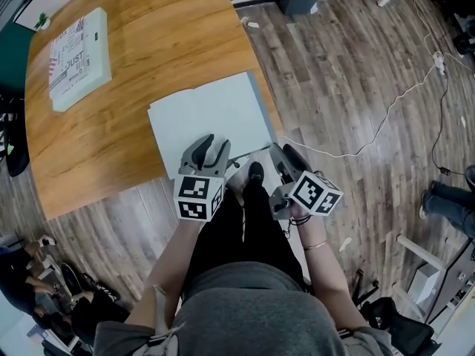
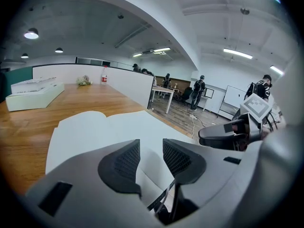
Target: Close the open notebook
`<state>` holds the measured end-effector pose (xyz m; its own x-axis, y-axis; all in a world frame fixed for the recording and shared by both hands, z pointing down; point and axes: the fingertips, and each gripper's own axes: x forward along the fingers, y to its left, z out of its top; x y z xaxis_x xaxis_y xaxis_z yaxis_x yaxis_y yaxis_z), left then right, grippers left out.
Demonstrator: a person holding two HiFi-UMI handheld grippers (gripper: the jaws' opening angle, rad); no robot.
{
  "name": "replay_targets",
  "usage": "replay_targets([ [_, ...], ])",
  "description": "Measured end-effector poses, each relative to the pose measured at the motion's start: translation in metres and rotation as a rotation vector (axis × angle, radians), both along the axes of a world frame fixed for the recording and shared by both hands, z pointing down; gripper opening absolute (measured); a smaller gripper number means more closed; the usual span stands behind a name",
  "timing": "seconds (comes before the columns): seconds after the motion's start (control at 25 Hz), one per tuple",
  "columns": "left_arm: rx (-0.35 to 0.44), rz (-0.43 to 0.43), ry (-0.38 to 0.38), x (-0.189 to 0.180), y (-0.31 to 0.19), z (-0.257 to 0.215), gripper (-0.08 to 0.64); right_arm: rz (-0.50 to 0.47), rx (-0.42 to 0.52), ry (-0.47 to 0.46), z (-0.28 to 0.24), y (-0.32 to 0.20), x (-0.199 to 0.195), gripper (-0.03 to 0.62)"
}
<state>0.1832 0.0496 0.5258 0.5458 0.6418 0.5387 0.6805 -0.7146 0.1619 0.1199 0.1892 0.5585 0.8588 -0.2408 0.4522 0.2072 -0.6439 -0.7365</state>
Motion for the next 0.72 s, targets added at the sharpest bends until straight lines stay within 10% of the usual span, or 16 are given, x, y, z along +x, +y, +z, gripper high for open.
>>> replay_targets([
  [0.44, 0.026, 0.007, 0.008, -0.001, 0.002, 0.004, 0.152, -0.065, 0.128, -0.013, 0.012, -0.017, 0.016, 0.271],
  [0.72, 0.018, -0.002, 0.002, 0.000, 0.001, 0.004, 0.152, -0.080, 0.125, -0.021, 0.013, -0.019, 0.019, 0.189],
])
